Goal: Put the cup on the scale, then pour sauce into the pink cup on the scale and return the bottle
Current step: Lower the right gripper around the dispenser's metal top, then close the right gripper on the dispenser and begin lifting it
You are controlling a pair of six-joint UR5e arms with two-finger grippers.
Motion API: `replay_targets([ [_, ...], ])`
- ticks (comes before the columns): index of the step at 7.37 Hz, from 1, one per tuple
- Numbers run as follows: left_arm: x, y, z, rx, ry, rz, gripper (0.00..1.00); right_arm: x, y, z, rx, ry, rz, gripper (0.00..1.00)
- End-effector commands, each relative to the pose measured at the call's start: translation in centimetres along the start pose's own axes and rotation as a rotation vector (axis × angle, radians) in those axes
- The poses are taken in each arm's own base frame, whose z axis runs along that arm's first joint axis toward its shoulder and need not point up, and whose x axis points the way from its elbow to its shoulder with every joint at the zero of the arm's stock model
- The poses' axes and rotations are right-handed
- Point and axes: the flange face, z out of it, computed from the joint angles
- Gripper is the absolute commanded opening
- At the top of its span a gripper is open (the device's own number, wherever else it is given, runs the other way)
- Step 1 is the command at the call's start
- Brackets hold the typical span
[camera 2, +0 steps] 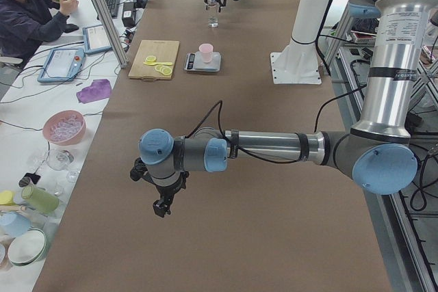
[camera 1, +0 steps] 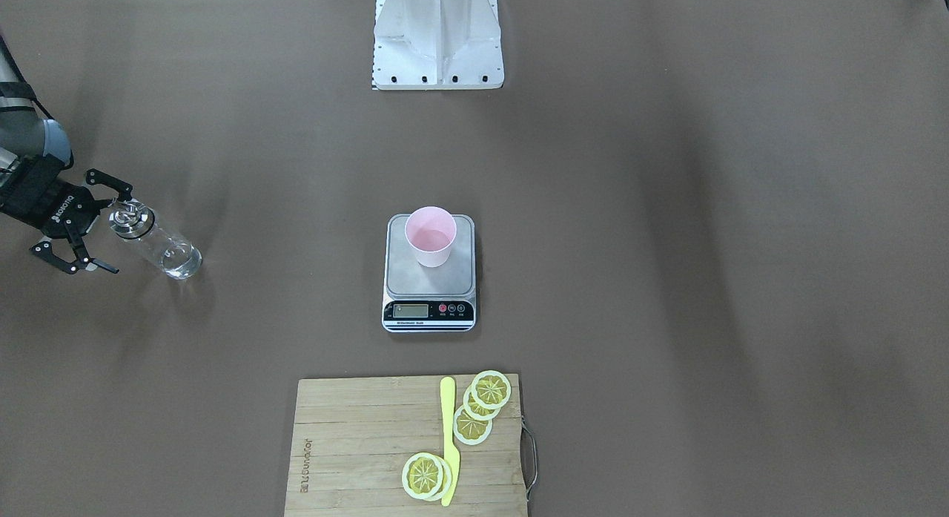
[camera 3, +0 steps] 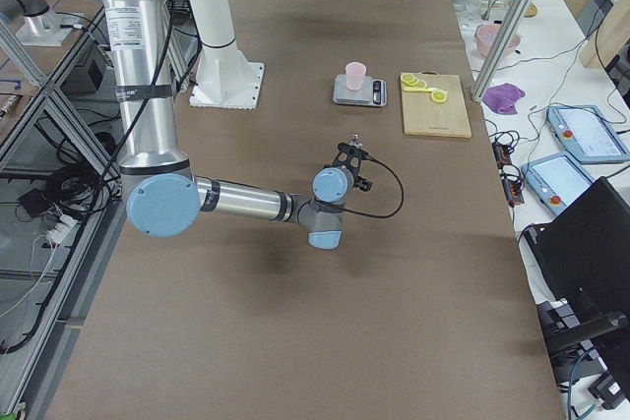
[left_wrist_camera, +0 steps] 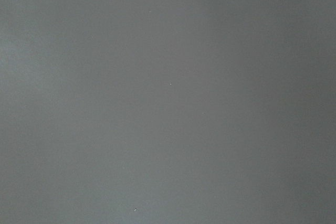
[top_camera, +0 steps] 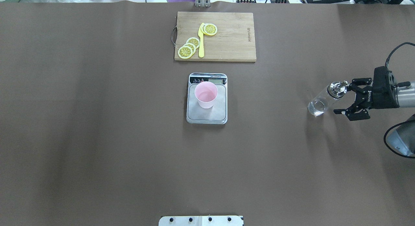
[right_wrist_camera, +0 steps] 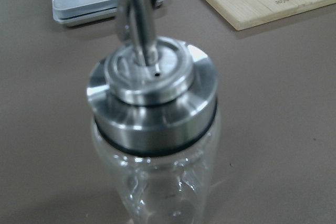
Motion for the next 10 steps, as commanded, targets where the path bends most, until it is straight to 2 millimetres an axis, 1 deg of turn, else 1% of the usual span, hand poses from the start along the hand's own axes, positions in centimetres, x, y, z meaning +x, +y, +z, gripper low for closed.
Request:
replay_targets([
  [1, 0.0, 0.0, 0.1, -0.001, 0.001, -0.001, 0.98, -0.4, -0.3, 0.3, 0.006, -0.008, -0.006, 0.99],
  [2, 0.0, 0.0, 0.1, -0.001, 0.001, -0.001, 0.98, -0.2, -1.4, 1.4, 0.017, -0.015, -0.018, 0.99],
  [3, 0.0, 0.0, 0.0, 0.000, 0.000, 0.000, 0.98, -0.4, -1.8, 2.2, 0.020, -0.014, -0.024, 0.99],
  [7, -0.1, 0.1, 0.2, -0.004, 0.002, -0.002, 0.98, -0.5, -2.4, 2.7, 0.028, -0.019, -0.031, 0.99],
  [10, -0.1, 0.1, 0.3, -0.005, 0.002, -0.003, 0.98, -0.8, -2.3, 3.0, 0.026, -0.026, -0.031, 0.99],
])
